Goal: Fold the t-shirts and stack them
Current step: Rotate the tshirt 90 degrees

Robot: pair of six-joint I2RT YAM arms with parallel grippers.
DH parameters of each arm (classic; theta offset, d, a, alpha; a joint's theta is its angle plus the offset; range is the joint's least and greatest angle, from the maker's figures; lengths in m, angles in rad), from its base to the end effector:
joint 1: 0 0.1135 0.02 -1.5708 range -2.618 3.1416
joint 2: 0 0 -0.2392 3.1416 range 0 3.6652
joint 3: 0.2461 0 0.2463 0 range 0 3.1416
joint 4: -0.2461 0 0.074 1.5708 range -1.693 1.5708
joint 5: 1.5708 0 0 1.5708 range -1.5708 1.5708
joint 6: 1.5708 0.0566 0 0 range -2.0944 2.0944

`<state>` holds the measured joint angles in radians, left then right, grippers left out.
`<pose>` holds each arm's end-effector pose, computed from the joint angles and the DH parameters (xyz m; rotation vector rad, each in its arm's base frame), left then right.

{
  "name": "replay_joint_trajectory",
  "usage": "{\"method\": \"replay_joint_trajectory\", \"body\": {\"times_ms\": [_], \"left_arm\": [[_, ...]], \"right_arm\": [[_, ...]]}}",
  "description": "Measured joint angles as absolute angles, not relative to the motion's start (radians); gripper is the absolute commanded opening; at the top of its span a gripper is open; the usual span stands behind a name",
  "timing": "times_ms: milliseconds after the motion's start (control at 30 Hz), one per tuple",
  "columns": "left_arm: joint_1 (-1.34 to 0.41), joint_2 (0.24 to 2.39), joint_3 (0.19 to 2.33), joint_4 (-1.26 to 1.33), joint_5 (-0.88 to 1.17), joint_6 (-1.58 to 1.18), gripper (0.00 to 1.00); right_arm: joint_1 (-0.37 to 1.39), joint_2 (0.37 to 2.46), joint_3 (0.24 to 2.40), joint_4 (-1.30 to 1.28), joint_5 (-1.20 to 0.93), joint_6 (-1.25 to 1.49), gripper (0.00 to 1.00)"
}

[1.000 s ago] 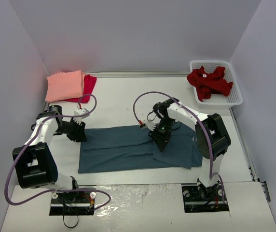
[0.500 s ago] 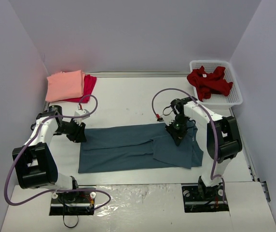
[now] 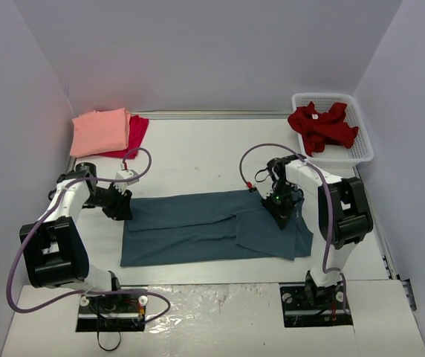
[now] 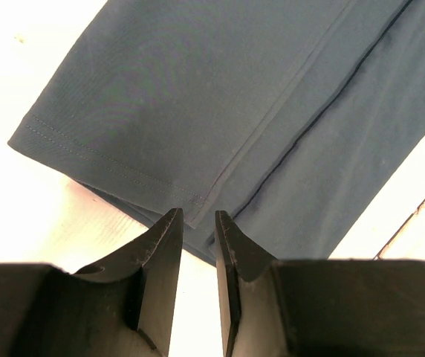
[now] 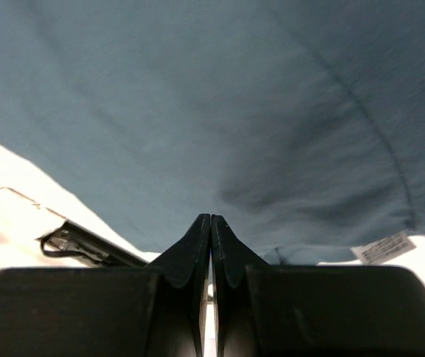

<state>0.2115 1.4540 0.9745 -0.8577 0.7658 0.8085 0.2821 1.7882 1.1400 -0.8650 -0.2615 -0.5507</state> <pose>0.2608 0.0159 0.1824 0.8399 2.3319 -0.7285 0.2895 0.0991 0.1222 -1.2344 2.7628 0.3826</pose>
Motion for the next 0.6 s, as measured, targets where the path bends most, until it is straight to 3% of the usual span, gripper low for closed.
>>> {"method": "replay_joint_trajectory", "body": {"times_ms": [267, 367, 600], "left_arm": [[0.212, 1.451, 0.974, -0.857, 0.758, 0.809, 0.23], [0.212, 1.443, 0.974, -0.855, 0.754, 0.807, 0.29], [0.212, 1.368, 0.975, -0.83, 0.754, 0.763, 0.67]], "right_arm": [[0.266, 1.946, 1.221, -0.871, -0.244, -0.538, 0.0], [0.262, 1.995, 1.289, -0.89, -0.242, -0.538, 0.0], [0.247, 2.151, 1.528, -0.979, -0.239, -0.521, 0.0]]}}
